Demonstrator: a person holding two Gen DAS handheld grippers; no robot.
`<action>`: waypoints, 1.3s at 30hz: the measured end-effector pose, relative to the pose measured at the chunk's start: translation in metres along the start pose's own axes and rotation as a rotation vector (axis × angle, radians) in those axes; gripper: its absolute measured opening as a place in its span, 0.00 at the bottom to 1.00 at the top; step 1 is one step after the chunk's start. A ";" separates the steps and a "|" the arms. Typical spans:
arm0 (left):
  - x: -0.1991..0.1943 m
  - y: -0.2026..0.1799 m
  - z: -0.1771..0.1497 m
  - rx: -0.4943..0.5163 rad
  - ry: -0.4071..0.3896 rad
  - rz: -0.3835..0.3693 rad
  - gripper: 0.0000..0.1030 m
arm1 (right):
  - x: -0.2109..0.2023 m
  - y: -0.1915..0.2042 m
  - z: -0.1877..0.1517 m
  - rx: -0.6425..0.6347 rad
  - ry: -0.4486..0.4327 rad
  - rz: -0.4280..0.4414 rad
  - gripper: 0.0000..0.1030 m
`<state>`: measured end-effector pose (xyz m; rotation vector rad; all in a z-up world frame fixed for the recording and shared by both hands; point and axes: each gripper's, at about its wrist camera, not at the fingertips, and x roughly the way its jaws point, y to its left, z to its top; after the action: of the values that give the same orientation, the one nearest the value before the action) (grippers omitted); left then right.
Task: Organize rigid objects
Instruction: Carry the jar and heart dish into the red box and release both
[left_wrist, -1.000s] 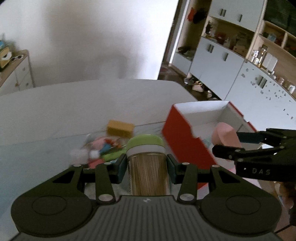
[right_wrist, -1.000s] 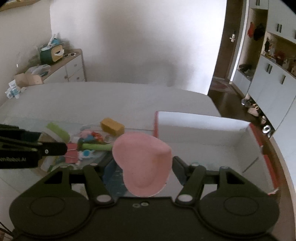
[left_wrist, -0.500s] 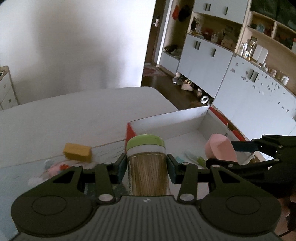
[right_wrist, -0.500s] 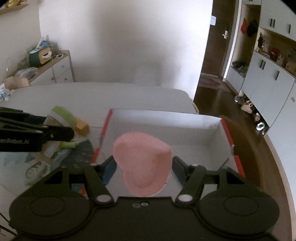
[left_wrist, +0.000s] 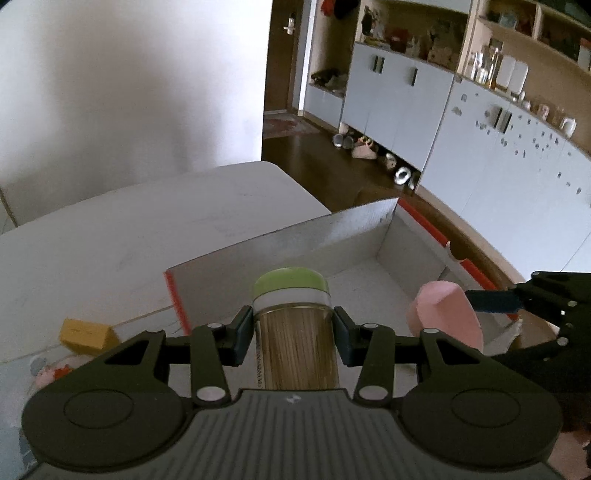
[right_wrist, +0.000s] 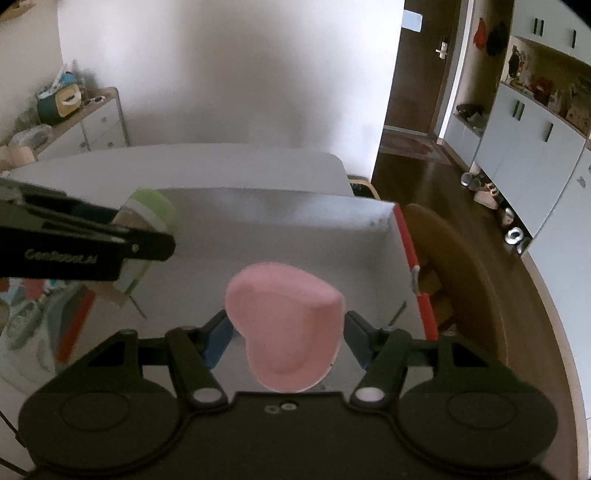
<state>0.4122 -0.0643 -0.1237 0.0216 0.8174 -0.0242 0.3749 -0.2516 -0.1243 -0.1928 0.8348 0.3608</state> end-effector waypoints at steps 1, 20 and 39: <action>0.005 -0.002 0.002 0.004 0.006 0.002 0.44 | 0.003 -0.003 -0.001 -0.005 0.007 0.000 0.63; 0.110 -0.028 0.024 0.067 0.167 0.001 0.43 | 0.054 -0.011 -0.008 -0.096 0.126 0.036 0.63; 0.125 -0.028 0.024 0.046 0.218 -0.013 0.43 | 0.068 -0.015 -0.009 -0.108 0.165 0.049 0.64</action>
<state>0.5141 -0.0948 -0.1989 0.0634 1.0345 -0.0534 0.4163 -0.2521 -0.1812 -0.3064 0.9847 0.4404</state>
